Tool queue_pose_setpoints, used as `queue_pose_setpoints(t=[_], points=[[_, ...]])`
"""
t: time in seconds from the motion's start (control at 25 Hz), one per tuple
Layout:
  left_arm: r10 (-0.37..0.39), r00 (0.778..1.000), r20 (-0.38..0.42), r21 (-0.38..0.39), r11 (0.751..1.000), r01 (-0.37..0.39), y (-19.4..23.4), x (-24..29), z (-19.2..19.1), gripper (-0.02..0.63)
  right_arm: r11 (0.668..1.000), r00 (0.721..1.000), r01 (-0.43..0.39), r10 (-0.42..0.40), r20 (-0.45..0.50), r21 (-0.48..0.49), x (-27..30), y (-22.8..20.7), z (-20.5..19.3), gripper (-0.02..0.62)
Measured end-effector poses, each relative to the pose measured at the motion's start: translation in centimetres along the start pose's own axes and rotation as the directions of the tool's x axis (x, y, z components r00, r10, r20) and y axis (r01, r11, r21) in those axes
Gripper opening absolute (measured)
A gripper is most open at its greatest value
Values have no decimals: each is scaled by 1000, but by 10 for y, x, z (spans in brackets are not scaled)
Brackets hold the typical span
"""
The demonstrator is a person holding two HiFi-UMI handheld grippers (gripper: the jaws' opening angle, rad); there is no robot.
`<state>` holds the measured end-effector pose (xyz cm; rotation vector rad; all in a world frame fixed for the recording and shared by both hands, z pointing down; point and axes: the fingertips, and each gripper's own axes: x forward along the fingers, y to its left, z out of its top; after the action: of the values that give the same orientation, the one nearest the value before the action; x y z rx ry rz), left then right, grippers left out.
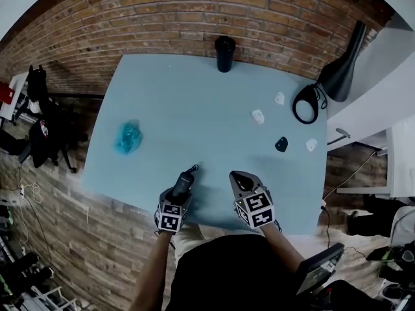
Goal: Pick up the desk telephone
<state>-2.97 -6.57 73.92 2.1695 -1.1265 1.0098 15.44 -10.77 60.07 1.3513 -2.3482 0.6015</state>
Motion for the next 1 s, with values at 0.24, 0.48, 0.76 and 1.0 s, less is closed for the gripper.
queue_pose_setpoints(t=[0.24,0.48,0.76,1.0], points=[[10,999,32,-14,1000,-9,10,-16,10,299,1000,1000,-20,20,-4,3,9,10,2,9],[8,997,74,42,999,-11,14,-31,26,299,999,999,-36,36,-18,8,17,19,-3,9],[27,993,117,50,998,-33,21,-53,48,299,999,999,-38,38,-33,4,22,21,1,9],[11,990,139,81,996,-23,35,-74,54,299,999,998,-38,37,-49,-6,33,42,14,9]])
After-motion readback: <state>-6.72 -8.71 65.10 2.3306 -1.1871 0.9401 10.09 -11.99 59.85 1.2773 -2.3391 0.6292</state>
